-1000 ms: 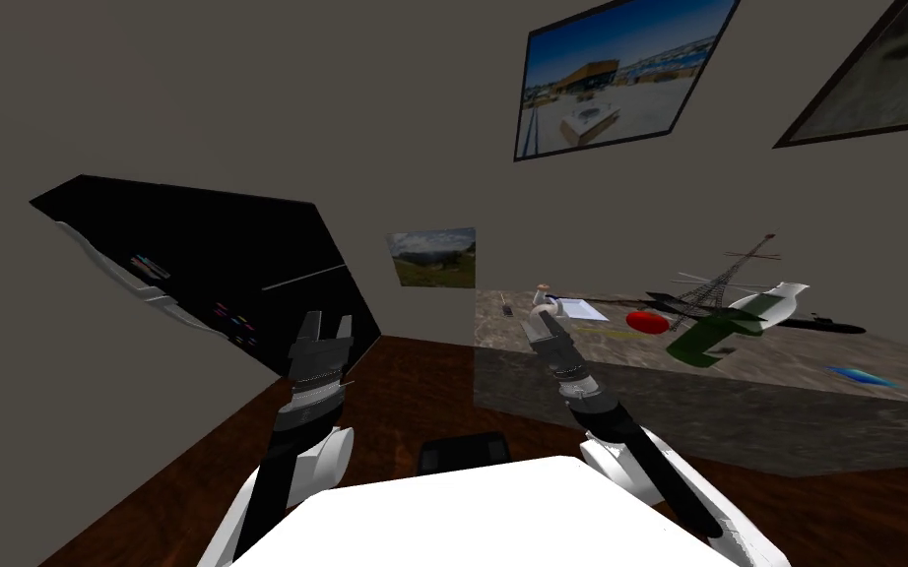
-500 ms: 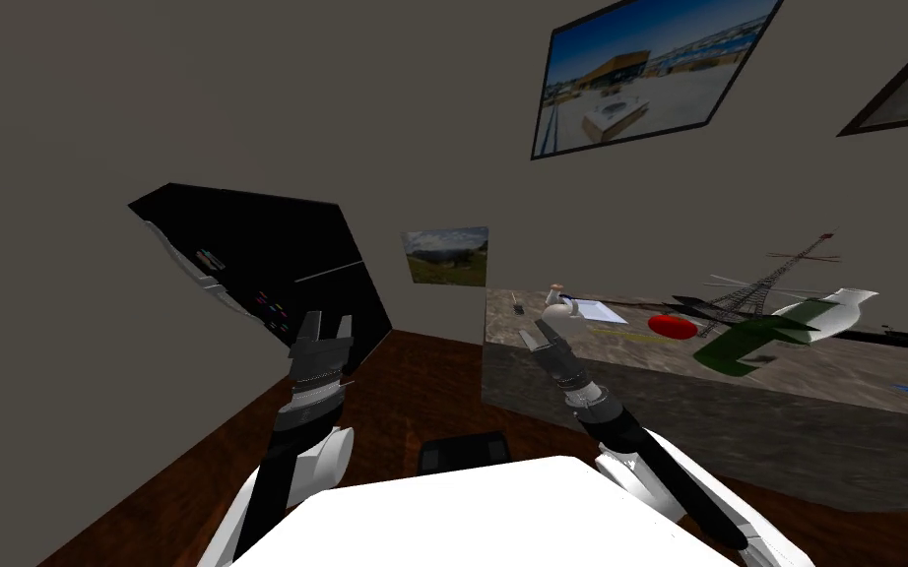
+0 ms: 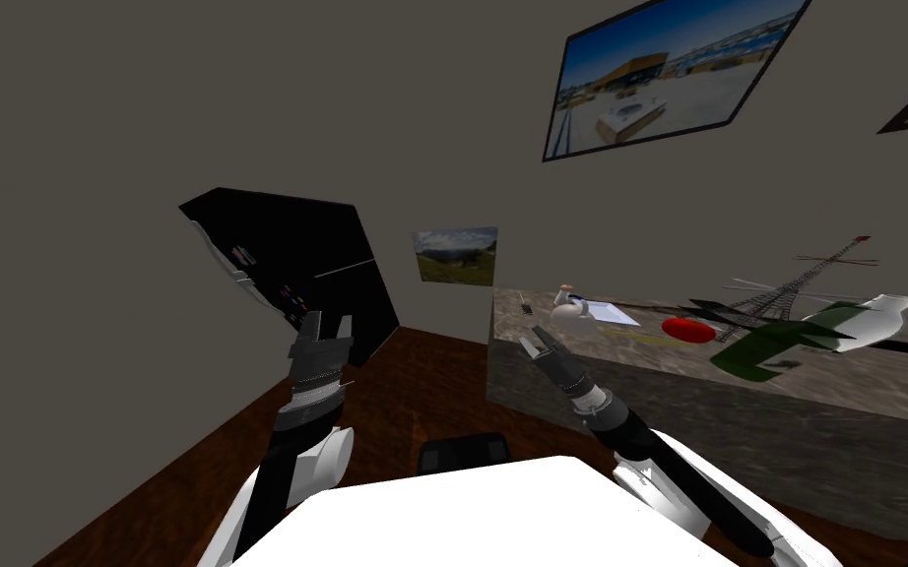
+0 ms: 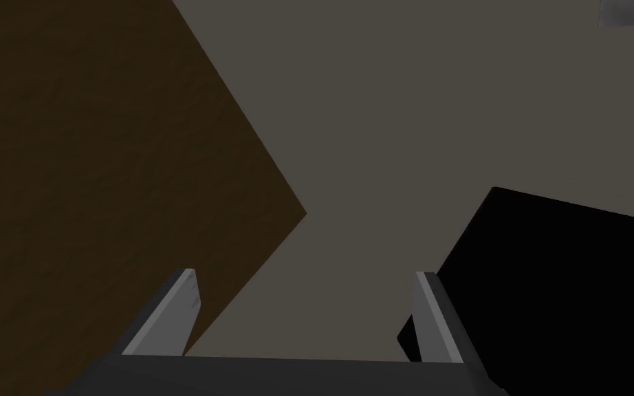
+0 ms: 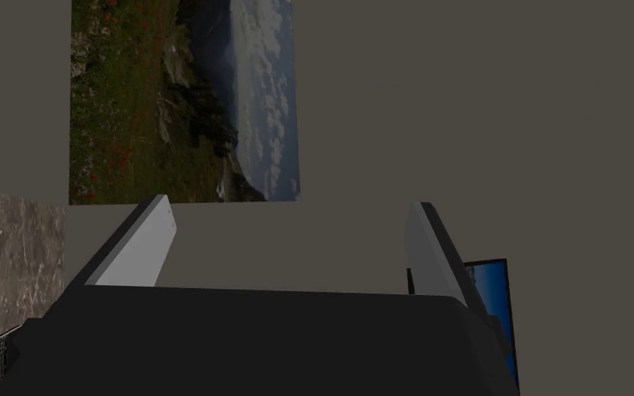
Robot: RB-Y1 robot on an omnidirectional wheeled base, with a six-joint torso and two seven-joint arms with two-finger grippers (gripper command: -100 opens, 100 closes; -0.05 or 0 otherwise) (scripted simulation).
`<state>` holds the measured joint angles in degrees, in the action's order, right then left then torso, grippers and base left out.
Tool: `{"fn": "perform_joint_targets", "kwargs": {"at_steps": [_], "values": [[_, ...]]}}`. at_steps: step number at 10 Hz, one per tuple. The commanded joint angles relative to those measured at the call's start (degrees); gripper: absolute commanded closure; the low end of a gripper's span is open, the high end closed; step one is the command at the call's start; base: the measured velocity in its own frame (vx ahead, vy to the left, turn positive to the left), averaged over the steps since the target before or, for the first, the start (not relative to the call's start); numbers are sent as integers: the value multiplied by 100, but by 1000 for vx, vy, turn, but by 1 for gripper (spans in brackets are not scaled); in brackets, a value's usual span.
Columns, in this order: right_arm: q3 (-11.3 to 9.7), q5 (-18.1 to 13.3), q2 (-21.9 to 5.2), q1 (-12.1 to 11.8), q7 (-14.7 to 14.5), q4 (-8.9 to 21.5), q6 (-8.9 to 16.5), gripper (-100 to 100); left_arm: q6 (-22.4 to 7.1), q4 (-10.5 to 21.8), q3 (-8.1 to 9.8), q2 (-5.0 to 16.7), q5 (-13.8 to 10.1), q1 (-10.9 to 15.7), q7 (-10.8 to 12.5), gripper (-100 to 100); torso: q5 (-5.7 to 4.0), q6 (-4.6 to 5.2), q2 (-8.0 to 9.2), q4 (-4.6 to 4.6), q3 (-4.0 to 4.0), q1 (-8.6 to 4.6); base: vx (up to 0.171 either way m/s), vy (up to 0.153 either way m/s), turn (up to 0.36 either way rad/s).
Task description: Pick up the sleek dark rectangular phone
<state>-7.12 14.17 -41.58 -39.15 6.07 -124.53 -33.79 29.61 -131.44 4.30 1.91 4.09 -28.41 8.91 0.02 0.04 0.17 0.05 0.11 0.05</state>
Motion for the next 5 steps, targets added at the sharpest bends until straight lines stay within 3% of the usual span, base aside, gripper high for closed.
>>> {"fn": "perform_joint_targets", "kwargs": {"at_steps": [1,3,4,5], "values": [[-139,181,-286,-66,-36,110,-28,-100,0,0,0,0,0,0,0,0,0,0,0,0,0,0,-48,73,216],[-139,181,-519,-66,-36,110,-28,-100,0,0,0,0,0,1,0,0,3,-1,6,1,4,13,-34,59,55],[-269,365,-736,-135,-59,228,-63,-100,0,0,0,0,0,0,0,0,1,1,1,0,0,1,-39,66,188],[-269,365,-908,-135,-59,228,-63,-100,0,0,-1,0,0,1,0,0,1,-4,4,0,1,8,-40,73,142]]}}
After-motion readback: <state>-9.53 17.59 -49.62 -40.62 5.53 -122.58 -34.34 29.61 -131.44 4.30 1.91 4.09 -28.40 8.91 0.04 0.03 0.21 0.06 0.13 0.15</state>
